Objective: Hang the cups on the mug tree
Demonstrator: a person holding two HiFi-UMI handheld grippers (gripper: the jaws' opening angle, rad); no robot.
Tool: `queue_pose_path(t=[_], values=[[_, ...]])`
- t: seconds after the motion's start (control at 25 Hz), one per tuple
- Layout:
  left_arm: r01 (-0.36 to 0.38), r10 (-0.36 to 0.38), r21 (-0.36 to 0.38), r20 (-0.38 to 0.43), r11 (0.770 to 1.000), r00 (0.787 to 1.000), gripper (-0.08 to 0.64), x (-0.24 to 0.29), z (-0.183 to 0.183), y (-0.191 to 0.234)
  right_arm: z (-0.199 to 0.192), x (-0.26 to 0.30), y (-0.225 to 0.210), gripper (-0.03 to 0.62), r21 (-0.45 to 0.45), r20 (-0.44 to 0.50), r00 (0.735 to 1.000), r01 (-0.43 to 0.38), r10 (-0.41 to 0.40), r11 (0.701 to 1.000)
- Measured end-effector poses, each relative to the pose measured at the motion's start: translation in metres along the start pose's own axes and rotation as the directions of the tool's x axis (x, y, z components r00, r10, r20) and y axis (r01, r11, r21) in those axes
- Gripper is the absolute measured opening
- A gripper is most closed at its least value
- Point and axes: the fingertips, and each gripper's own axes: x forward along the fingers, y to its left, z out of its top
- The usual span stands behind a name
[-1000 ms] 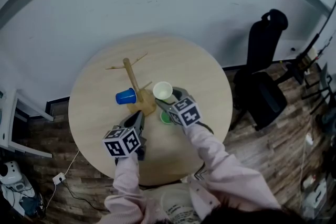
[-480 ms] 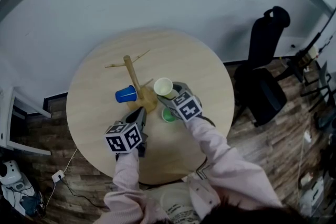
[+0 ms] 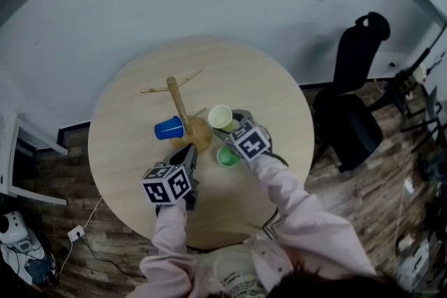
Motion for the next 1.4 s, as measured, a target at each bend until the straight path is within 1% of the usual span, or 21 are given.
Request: queue_pose_path(t=[0.16,0.56,0.8,0.92,1.04,1.28,1.4], values=[[-0.003,0.003,-0.005,-0.002,1.0,1.0,0.015,0.003,0.0,0.002,-0.002,0.005,-0.003,0.273,-0.036,-0.034,0.999,0.001,-0.003,0.999],[-0.008,0.008,-0.01,-0.003,1.0,1.0,0.015,0.005,-0.001,0.005,0.003,0.014,-0.006,0.273,-0.088,-0.075,0.997,0.004,-0.01,0.996],[-0.01,0.01,-0.015,-0.001,1.0,1.0,0.015,0.002,-0.002,0.007,0.004,0.02,-0.007,0.273,-0.132,-0.118,0.993,0.014,-0.03,0.991],[-0.013,0.013,-0.017,0.0,1.0,1.0,0.015,0.0,-0.002,0.008,0.007,0.024,-0.006,0.273,-0.163,-0.131,0.991,0.013,-0.034,0.987],[-0.017,0.017,-0.019,0.002,1.0,1.0,0.015,-0.002,-0.002,0.01,0.013,0.026,0.001,0.273,-0.197,-0.138,0.99,-0.009,-0.018,0.98],[-0.021,0.021,-0.023,0.003,1.0,1.0,0.015,-0.005,-0.002,0.012,0.017,0.029,0.001,0.273,-0.259,-0.154,0.987,0.011,-0.052,0.966],[-0.024,0.024,-0.024,0.005,0.999,1.0,0.015,-0.006,-0.001,0.013,0.02,0.03,0.003,0.273,-0.285,-0.159,0.986,0.007,-0.054,0.959]])
